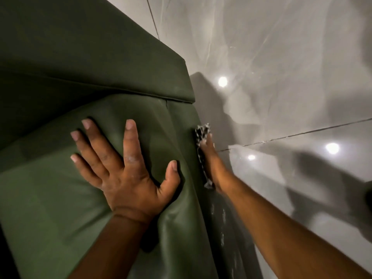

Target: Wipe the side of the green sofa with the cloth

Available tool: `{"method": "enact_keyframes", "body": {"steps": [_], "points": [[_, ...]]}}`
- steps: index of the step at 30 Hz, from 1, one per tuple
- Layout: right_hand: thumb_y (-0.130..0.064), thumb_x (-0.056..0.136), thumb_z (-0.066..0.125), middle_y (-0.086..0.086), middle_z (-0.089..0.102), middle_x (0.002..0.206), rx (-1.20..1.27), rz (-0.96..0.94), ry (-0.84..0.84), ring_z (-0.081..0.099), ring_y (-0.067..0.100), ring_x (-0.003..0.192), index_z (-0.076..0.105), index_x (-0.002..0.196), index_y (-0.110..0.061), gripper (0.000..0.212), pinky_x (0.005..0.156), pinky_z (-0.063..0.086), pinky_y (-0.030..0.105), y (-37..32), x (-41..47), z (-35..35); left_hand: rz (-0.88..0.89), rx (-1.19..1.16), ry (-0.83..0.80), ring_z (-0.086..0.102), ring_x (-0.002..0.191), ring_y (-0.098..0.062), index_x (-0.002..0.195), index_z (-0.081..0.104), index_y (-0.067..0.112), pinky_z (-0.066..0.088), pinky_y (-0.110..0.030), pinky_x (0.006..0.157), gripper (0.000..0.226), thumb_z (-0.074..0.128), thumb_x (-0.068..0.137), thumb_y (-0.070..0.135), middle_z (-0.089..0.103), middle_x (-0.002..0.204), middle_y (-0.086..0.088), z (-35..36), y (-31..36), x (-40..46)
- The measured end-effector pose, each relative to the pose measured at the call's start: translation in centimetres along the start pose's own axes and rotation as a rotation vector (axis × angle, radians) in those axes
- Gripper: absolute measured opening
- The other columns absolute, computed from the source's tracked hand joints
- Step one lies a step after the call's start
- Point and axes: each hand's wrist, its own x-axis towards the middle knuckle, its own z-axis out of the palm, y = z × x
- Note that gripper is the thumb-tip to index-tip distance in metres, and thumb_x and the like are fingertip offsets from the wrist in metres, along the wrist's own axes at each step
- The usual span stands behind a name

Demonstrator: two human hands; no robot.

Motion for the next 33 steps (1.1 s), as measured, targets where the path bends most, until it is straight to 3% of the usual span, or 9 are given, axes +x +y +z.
{"method": "enact_keyframes", "body": {"steps": [3, 6, 8, 13, 17, 24, 26, 28, 33], "points": [[-0.035, 0.103, 0.031, -0.010, -0.004, 0.163, -0.061, -0.159, -0.026, -0.012, 0.013, 0.148, 0.006, 0.148, -0.036, 0.052, 0.122, -0.004, 0.049, 1.3, -2.9, 0.5, 0.007, 0.004, 0.009, 0.014, 0.143, -0.060, 0.152, 0.021, 0.017, 0.009, -0.070, 0.116, 0.088, 0.043, 0.082, 0.067, 0.017, 0.153, -0.044, -0.1, 0.1, -0.1], [-0.049, 0.094, 0.030, -0.013, -0.009, 0.162, -0.191, -0.254, -0.048, -0.021, 0.012, 0.146, 0.002, 0.147, -0.041, 0.061, 0.120, -0.010, 0.051, 0.8, -3.0, 1.8, 0.011, 0.008, 0.007, 0.014, 0.143, -0.061, 0.151, 0.021, 0.017, 0.010, -0.071, 0.115, 0.087, 0.043, 0.083, 0.066, 0.017, 0.152, -0.045, -0.2, 0.2, -0.1], [-0.048, 0.087, 0.026, -0.010, -0.012, 0.162, -0.309, -0.300, -0.022, -0.022, 0.018, 0.146, -0.003, 0.147, -0.037, 0.068, 0.120, -0.010, 0.053, 0.0, -2.0, 2.5, 0.013, 0.012, 0.002, 0.014, 0.143, -0.061, 0.151, 0.021, 0.017, 0.010, -0.071, 0.115, 0.087, 0.044, 0.083, 0.066, 0.017, 0.152, -0.045, -0.2, 0.2, -0.1], [-0.028, 0.098, 0.029, 0.004, -0.013, 0.163, -0.657, -0.390, 0.002, -0.015, 0.030, 0.148, -0.006, 0.150, -0.024, 0.063, 0.120, 0.001, 0.057, -1.8, 3.1, 2.9, 0.007, 0.019, 0.003, 0.013, 0.144, -0.059, 0.151, 0.020, 0.016, 0.011, -0.071, 0.115, 0.088, 0.044, 0.082, 0.065, 0.016, 0.153, -0.044, -0.1, 0.3, -0.4], [-0.046, 0.099, 0.022, 0.004, -0.003, 0.164, -0.535, -0.390, 0.027, -0.007, 0.028, 0.150, -0.001, 0.151, -0.026, 0.059, 0.121, 0.000, 0.054, -4.0, 7.1, 2.5, 0.006, 0.028, 0.004, 0.013, 0.144, -0.059, 0.152, 0.020, 0.016, 0.012, -0.072, 0.114, 0.089, 0.045, 0.081, 0.064, 0.015, 0.153, -0.044, -0.1, 0.4, -0.5], [-0.063, 0.091, 0.023, 0.005, 0.024, 0.160, -0.102, -0.067, 0.018, 0.022, 0.029, 0.146, 0.020, 0.148, -0.031, 0.065, 0.119, 0.018, 0.052, -3.6, 8.0, 1.1, 0.006, 0.034, -0.004, 0.013, 0.144, -0.060, 0.151, 0.021, 0.014, 0.008, -0.069, 0.116, 0.088, 0.041, 0.083, 0.066, 0.015, 0.152, -0.046, 0.0, 0.1, -0.3], [-0.071, 0.082, 0.018, -0.002, 0.012, 0.163, -0.085, 0.127, 0.017, 0.012, 0.026, 0.149, 0.012, 0.148, -0.039, 0.073, 0.120, 0.013, 0.056, -0.2, 4.6, 0.4, -0.003, 0.036, -0.012, 0.013, 0.143, -0.061, 0.150, 0.021, 0.014, 0.008, -0.069, 0.116, 0.088, 0.041, 0.082, 0.065, 0.016, 0.151, -0.046, -0.1, 0.2, -0.1], [-0.059, 0.091, 0.024, -0.006, -0.002, 0.163, -0.100, 0.143, 0.045, -0.003, 0.023, 0.150, 0.000, 0.146, -0.045, 0.062, 0.120, 0.005, 0.058, 2.9, 1.2, 0.4, -0.011, 0.049, -0.023, 0.014, 0.142, -0.062, 0.149, 0.022, 0.013, 0.009, -0.070, 0.115, 0.088, 0.042, 0.081, 0.065, 0.016, 0.151, -0.047, 0.0, 0.2, -0.1], [-0.066, 0.082, 0.021, -0.020, -0.022, 0.157, -0.246, -0.274, -0.068, -0.033, 0.005, 0.139, -0.013, 0.123, -0.073, 0.054, 0.111, -0.022, 0.042, 1.9, -3.5, 2.7, -0.009, 0.046, -0.048, 0.011, 0.144, -0.060, 0.152, 0.017, 0.015, 0.007, -0.069, 0.116, 0.091, 0.040, 0.082, 0.068, 0.014, 0.152, -0.046, -0.1, 0.1, -0.2]]}}
